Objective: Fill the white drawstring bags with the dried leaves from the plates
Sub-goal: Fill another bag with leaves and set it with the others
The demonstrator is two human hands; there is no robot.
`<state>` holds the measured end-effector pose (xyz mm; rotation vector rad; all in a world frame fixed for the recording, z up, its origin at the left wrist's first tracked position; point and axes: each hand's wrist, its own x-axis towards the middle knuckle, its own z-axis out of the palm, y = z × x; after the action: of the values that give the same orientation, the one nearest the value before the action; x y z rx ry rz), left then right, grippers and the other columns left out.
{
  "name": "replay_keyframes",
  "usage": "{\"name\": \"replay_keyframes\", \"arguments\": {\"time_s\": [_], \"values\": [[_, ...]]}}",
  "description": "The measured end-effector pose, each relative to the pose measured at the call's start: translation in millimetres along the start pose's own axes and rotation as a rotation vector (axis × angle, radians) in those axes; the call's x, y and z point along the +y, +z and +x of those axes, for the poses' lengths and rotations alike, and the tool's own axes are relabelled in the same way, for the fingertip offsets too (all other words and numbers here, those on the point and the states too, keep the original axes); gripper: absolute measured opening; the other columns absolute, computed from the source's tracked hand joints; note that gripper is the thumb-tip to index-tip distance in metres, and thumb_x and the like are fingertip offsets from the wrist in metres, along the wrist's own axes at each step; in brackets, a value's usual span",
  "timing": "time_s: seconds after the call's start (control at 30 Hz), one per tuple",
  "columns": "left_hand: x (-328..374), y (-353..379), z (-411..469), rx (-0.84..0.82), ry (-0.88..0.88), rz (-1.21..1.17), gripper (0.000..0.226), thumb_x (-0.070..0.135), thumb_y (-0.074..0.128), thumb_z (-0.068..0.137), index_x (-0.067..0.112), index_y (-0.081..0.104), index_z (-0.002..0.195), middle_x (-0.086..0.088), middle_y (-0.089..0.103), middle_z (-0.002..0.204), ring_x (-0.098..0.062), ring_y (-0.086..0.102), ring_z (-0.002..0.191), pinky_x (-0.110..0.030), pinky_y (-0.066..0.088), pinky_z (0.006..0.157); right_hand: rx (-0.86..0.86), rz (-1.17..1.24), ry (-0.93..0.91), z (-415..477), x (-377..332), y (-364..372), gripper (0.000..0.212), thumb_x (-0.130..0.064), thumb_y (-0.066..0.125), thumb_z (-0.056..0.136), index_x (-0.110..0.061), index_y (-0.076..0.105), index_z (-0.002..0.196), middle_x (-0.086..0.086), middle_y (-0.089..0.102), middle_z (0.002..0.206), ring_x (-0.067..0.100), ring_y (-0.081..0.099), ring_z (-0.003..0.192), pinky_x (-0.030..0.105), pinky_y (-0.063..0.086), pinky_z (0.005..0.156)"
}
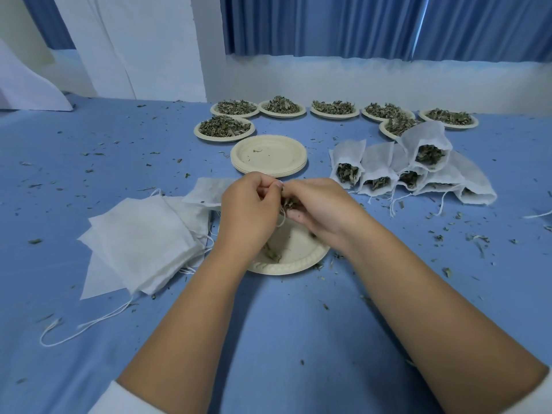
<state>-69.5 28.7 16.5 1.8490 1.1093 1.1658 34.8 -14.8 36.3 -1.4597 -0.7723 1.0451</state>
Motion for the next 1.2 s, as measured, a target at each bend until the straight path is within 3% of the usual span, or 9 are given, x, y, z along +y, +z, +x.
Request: {"name": "replay_keyframes", "arguments": {"time_s": [0.1,0.27,0.37,0.43,0.6,0.73,0.87,1.0,1.2], "values": [[0,1,-1,0.002,-0.010,0.005,0.014,0.017,0.058,0.093,0.012,0.070,0.088,0.012,0.062,0.067,0.008,0.051,0.053,-0.007,0.036,0.051,0.010,0.195,0.049,2,0,1,0.031,0.002,0.043,0.087,0.019,0.056,0.110,0.037,0.058,0.121,0.033,0.064,0.107,0.032,0.051,0.092],[4,2,-5,0.002,0.017,0.012,0.013,0.016,0.059,0.093,0.016,0.069,0.085,0.015,0.060,0.065,0.012,0.053,0.055,-0.004,0.037,0.052,0.114,0.044,-0.074,-4,12,6,0.024,0.004,0.047,0.090,0.012,0.069,0.096,0.038,0.062,0.090,0.019,0.044,0.063,0.020,0.036,0.055],[5,2,-6,0.002,0.021,-0.007,0.012,0.013,0.059,0.093,0.015,0.069,0.086,0.014,0.062,0.067,0.012,0.055,0.057,-0.004,0.037,0.053,0.173,-0.007,-0.116,-1,14,10,0.031,0.001,0.059,0.089,-0.014,0.074,0.067,0.026,0.072,0.086,0.024,0.067,0.073,0.039,0.058,0.080],[6,2,-7,-0.015,0.023,-0.003,0.012,0.013,0.059,0.093,0.015,0.069,0.086,0.014,0.061,0.066,0.012,0.055,0.058,-0.003,0.038,0.053,0.228,-0.016,-0.116,1,16,11,0.017,0.000,0.064,0.087,-0.010,0.076,0.079,0.018,0.074,0.086,0.030,0.072,0.089,0.047,0.056,0.090],[3,1,-4,0.008,0.024,0.032,0.013,0.015,0.058,0.093,0.014,0.069,0.085,0.014,0.061,0.066,0.013,0.054,0.059,-0.004,0.038,0.055,0.130,0.069,-0.041,2,9,9,0.020,0.000,0.052,0.090,0.013,0.067,0.092,0.030,0.065,0.078,0.025,0.057,0.067,0.033,0.052,0.071],[0,0,-1,0.030,0.010,0.045,0.013,0.017,0.058,0.094,0.012,0.070,0.088,0.013,0.060,0.067,0.012,0.052,0.057,-0.004,0.037,0.054,-0.034,0.226,0.015,2,4,2,0.023,0.007,0.048,0.091,0.004,0.070,0.086,-0.001,0.054,0.048,0.007,0.055,0.057,0.019,0.050,0.065],[0,0,-1,0.018,0.008,0.047,0.013,0.017,0.059,0.093,0.012,0.070,0.089,0.013,0.061,0.068,0.011,0.053,0.058,-0.005,0.039,0.055,-0.083,0.051,-0.057,-3,6,3,0.063,0.020,0.033,0.085,-0.018,0.075,0.056,0.007,0.072,0.070,0.005,0.056,0.054,0.015,0.045,0.054],[2,0,-3,0.013,0.013,0.036,0.012,0.018,0.059,0.093,0.014,0.070,0.089,0.013,0.063,0.068,0.011,0.054,0.057,-0.004,0.038,0.054,0.030,-0.076,-0.159,-7,9,7,0.047,0.011,0.049,0.086,-0.023,0.075,0.066,0.017,0.074,0.088,0.014,0.061,0.070,0.023,0.051,0.068],[5,1,-6,0.014,0.020,0.004,0.013,0.017,0.058,0.094,0.016,0.069,0.086,0.011,0.064,0.065,0.007,0.056,0.057,-0.005,0.038,0.053,0.243,-0.263,-0.255,-5,15,7,0.014,-0.004,0.069,0.083,-0.013,0.078,0.090,0.003,0.076,0.081,0.018,0.073,0.081,0.039,0.059,0.083]]}}
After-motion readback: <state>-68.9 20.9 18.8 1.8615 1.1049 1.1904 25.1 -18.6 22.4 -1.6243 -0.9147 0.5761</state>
